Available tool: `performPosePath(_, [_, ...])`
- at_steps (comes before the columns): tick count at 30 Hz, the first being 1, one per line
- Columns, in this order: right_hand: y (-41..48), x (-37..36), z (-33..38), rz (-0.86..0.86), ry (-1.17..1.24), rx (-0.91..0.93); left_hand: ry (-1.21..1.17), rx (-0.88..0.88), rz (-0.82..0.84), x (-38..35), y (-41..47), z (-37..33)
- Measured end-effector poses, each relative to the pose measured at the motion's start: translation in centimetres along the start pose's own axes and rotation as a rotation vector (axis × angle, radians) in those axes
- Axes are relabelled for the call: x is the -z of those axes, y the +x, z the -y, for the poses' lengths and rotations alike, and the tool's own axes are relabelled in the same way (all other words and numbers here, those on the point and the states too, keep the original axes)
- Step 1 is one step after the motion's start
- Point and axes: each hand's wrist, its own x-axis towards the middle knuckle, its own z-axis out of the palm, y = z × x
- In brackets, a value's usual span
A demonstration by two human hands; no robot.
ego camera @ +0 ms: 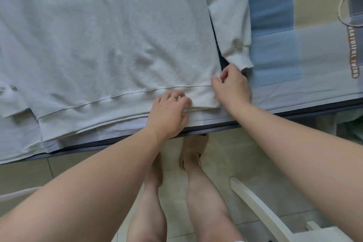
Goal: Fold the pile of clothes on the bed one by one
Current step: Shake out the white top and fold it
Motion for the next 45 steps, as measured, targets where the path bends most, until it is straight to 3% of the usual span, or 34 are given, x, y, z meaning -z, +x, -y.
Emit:
performPosePath(2, [-1.8, -0.5, 1.2, 0.033, -0.065, 0.170, 0.018, 0.095, -0.016, 0.6, -1.3, 1.5])
performPosePath(7, [-4.8, -4.9, 4.5, 0.358, -0.361, 0.556, 0.102, 0.242, -0.098, 2.0, -5.4, 7.7])
performPosePath(10, [-5.8, -8.7, 7.2, 0.413, -0.587, 0.741, 0.240, 0.299, -0.108, 2.0, -8.4, 13.1])
performPosePath(15, [-6.6, -13.9, 8.7, 0.157, -0.812, 0.785, 0.356, 0.310, -0.226, 1.9, -12.9, 21.4])
performPosePath(17, [-6.6, -14.5, 8.6, 0.017, -0.783, 0.835, 0.341, 0.324, -0.214, 2.1, -14.2, 23.8])
performPosePath(19, [-6.8, -14.6, 8.6, -0.018, -0.804, 0.871, 0.260, 0.285, -0.146, 2.2, -15.3, 25.4])
performPosePath(23, [-8.1, -14.2, 11.0, 0.228, -0.856, 0.647, 0.074, 0.194, -0.071, 2.4, -16.8, 26.8])
performPosePath(25, [-9.0, -14.5, 13.5, 0.338, -0.878, 0.569, 0.000, 0.200, -0.146, 2.6, -17.5, 27.1])
performPosePath(29, [-11.8, -18.0, 18.1, 0.403, -0.604, 0.664, -0.324, 0.637, -0.386, 3.5, -18.3, 27.7])
performPosePath(32, [-14.3, -21.4, 20.7, 0.399, -0.486, 0.779, -0.904, 0.839, -0.296, 4.4, -17.4, 28.6])
performPosePath(33, [-14.8, -22.1, 21.3, 0.377, -0.464, 0.816, -0.969, 0.845, -0.248, 4.4, -17.0, 28.9])
performPosePath(36, [-15.8, -24.2, 23.1, 0.408, -0.533, 0.827, -0.869, 0.827, -0.138, 4.8, -17.8, 30.6])
performPosePath(40, [-16.0, -23.9, 25.8, 0.654, -0.694, 0.694, -0.862, 0.860, -0.045, 6.2, -19.7, 32.4])
performPosePath(45, [-15.0, -21.7, 30.1, 0.599, -0.479, 0.571, -0.917, 0.959, -0.243, 10.8, -19.8, 35.0])
